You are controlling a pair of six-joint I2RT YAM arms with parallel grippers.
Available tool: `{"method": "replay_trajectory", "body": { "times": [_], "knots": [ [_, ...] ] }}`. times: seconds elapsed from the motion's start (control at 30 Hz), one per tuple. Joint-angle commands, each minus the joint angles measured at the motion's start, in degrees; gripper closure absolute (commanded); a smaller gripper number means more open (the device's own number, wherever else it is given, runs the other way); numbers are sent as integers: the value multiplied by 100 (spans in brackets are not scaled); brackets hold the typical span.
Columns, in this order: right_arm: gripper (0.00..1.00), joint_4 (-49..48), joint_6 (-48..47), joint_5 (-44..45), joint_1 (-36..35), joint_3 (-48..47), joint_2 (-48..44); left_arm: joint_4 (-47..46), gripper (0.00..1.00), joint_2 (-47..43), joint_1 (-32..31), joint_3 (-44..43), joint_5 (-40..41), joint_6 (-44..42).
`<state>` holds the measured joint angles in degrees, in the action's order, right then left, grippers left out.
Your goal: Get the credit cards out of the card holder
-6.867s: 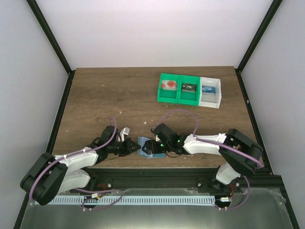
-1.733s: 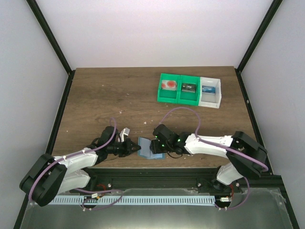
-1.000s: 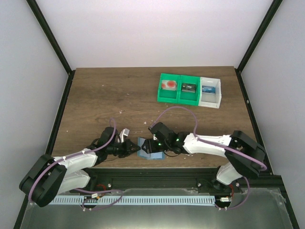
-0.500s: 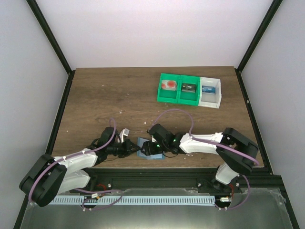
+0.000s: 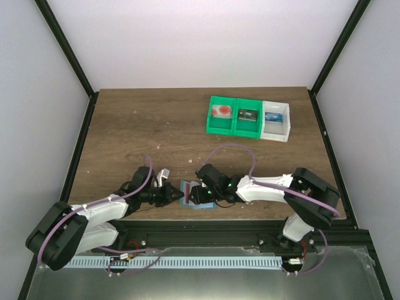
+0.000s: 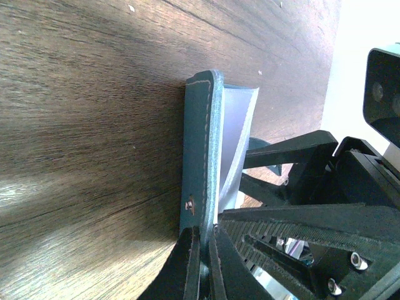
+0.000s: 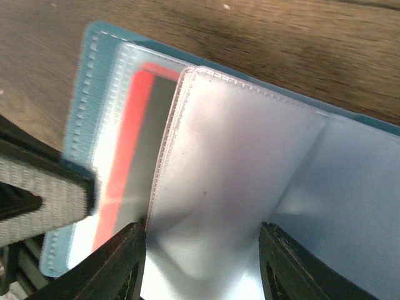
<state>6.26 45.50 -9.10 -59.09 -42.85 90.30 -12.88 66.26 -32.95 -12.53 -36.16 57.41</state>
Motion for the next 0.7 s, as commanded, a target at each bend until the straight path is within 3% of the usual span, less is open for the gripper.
{"method": "replay_trajectory", "body": {
  "times": [0.0,0.37,0.57,0.67],
  "knots": [
    [49,477,-49,560,-51,84,-310,-66,100,45,-26,-86,-98,-40],
    [51,1390,229,1744,-54,296,-1277,-22,100,187,-27,-136,-64,-182],
    [53,671,119,955,-54,375,-1937,-120,100,236,-27,-144,-83,-143],
    [52,234,100,563,-65,328,-1796,-127,100,222,-27,-160,-84,-136]
  ]
}}
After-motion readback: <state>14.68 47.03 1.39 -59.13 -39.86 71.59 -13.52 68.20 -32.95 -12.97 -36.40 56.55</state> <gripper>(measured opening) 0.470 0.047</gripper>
